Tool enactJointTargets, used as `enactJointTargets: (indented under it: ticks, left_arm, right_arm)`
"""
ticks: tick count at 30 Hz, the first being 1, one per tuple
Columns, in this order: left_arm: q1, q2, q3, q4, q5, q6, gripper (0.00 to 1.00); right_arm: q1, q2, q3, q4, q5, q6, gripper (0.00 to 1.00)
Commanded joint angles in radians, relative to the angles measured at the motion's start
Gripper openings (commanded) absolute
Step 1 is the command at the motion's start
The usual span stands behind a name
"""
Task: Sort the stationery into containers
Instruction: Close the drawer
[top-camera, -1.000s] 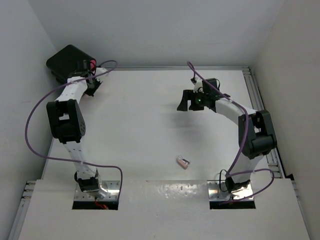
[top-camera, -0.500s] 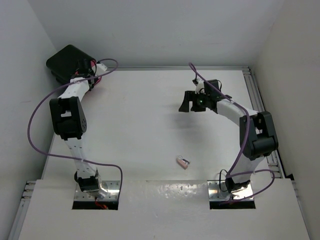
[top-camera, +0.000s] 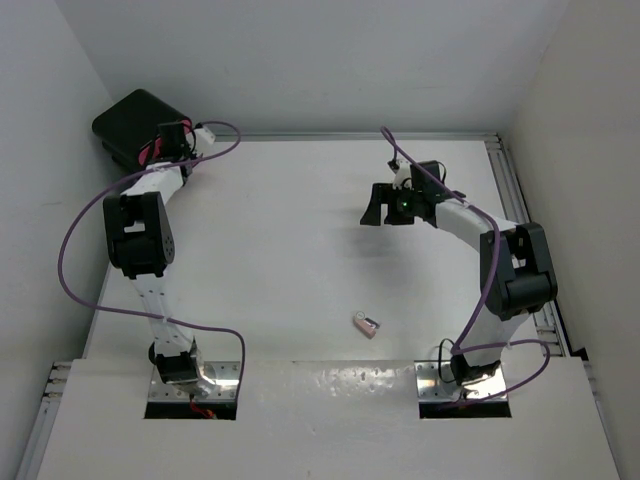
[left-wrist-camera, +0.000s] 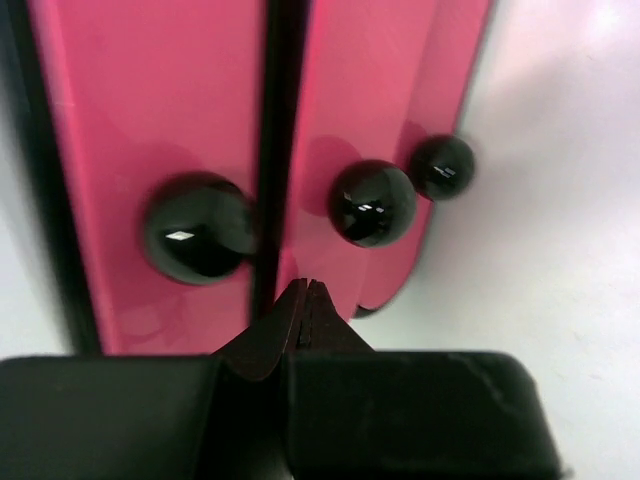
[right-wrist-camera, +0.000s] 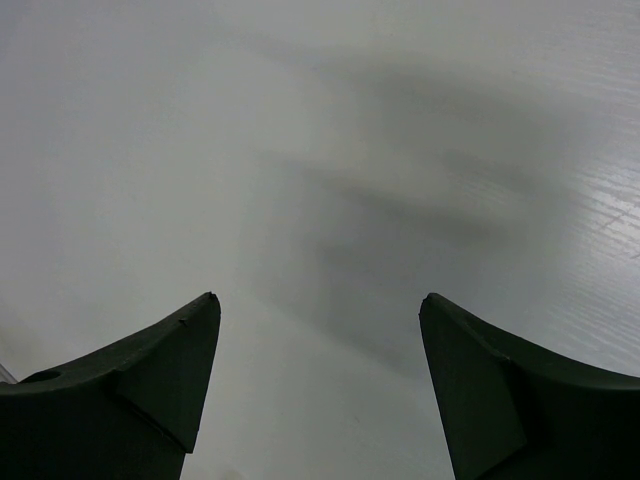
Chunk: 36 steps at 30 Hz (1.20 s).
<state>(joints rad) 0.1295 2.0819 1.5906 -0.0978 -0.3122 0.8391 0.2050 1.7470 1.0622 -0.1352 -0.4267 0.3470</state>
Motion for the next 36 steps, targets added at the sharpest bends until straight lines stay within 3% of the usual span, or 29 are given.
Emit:
enactJointTargets:
  ticks: [1, 10, 13, 15, 18, 19, 21, 24, 31, 36]
  left_arm:
    - [-0.005, -0.016, 0.014, 0.142, -0.042, 0.044, 0.00]
    - [-0.019, -0.003, 0.017, 0.199, -0.042, 0.064, 0.08]
    - [-0.027, -0.013, 0.061, 0.118, 0.005, 0.051, 0.11]
    - [-0.027, -0.035, 0.095, -0.044, 0.100, 0.015, 0.13]
    - [-0.039, -0.077, 0.163, -0.234, 0.217, -0.005, 0.23]
    - [-0.051, -0.082, 0.219, -0.355, 0.240, 0.023, 0.41]
    - [-0.062, -0.085, 0.278, -0.466, 0.306, 0.052, 0.59]
    - [-0.071, -0.077, 0.359, -0.589, 0.364, 0.106, 0.70]
    - [-0.057, 0.036, 0.563, -0.747, 0.343, 0.294, 0.64]
    - [-0.010, 0.084, 0.628, -0.676, 0.343, 0.411, 0.61]
  right_arm:
    - [-0.009, -0.046, -0.004, 0.023, -0.006, -0.013, 0.80]
    - [-0.019, -0.047, -0.007, 0.014, -0.014, -0.016, 0.80]
    - [-0.022, -0.049, -0.005, 0.013, -0.014, -0.017, 0.80]
    - [-0.024, -0.049, -0.007, 0.013, -0.015, -0.019, 0.80]
    - [-0.026, -0.053, -0.013, 0.013, -0.020, -0.016, 0.80]
    - [-0.026, -0.053, -0.018, 0.013, -0.021, -0.016, 0.80]
    - [-0.026, -0.055, -0.024, 0.016, -0.026, -0.011, 0.79]
    - [-0.027, -0.050, -0.031, 0.022, -0.030, -0.005, 0.79]
    - [-0.015, -0.040, -0.022, 0.029, -0.037, 0.003, 0.79]
    - [-0.010, -0.047, -0.027, 0.026, -0.037, 0.000, 0.79]
